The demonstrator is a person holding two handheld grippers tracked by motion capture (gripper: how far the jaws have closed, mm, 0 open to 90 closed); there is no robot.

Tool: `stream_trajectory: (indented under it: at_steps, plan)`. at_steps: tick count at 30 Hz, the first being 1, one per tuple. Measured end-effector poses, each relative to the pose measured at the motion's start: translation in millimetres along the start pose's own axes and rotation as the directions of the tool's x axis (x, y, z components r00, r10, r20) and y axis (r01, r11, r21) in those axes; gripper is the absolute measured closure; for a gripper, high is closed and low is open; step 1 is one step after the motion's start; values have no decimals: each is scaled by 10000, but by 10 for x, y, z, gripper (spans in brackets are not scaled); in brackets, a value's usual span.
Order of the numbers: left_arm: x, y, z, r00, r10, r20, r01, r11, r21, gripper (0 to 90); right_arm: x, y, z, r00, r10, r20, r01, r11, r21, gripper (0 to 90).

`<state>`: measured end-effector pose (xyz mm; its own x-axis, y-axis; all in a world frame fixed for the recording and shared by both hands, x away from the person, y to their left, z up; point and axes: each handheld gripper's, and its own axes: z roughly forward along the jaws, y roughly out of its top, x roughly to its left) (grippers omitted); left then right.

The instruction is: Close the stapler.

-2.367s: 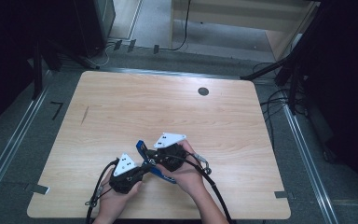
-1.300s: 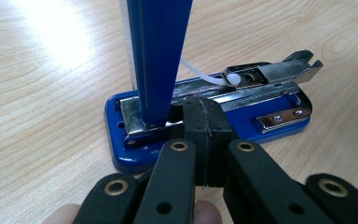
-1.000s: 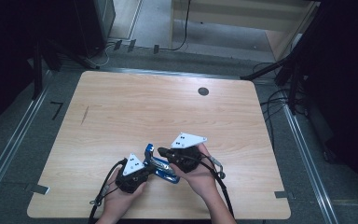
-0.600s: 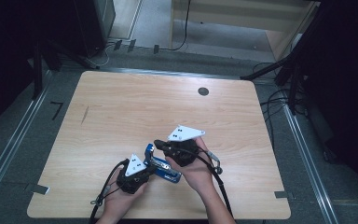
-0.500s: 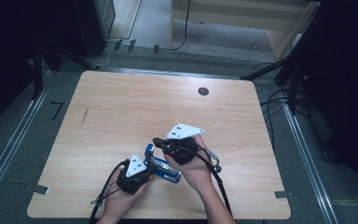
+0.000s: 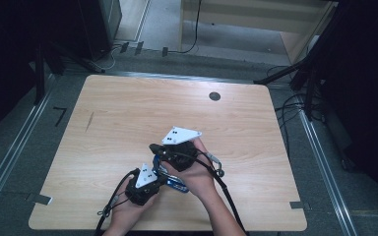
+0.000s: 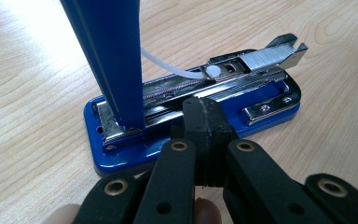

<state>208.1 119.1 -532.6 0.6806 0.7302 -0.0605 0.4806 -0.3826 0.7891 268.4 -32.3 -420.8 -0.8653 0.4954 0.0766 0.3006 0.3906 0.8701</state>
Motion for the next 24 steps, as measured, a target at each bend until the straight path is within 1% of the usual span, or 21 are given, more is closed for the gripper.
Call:
stream_trajectory:
  at_steps: [3,7,12,16,20,24]
  plan:
    - [2,0,0,10000,-18,16,18,10000,-4,900,13,-22,15,9999,-126,88,125,9998,174,900]
    - [6,0,-1,10000,-13,53,13,10000,23,900,9,-60,-11,9999,-71,97,70,9999,156,900]
    - [23,-3,-5,9998,-97,178,96,10000,17,900,4,-111,-44,9998,-122,141,119,9997,210,900]
    - [32,-4,-10,9996,-122,251,121,9999,40,900,0,-192,-82,9998,-121,179,117,9997,227,900]
    - [35,-7,-11,9992,-191,337,190,9998,37,900,-29,-298,-155,9995,48,327,-54,9998,195,900]
    - [36,-7,-13,9992,-143,377,141,9999,61,900,-53,-394,-220,9990,161,417,-169,9997,183,900]
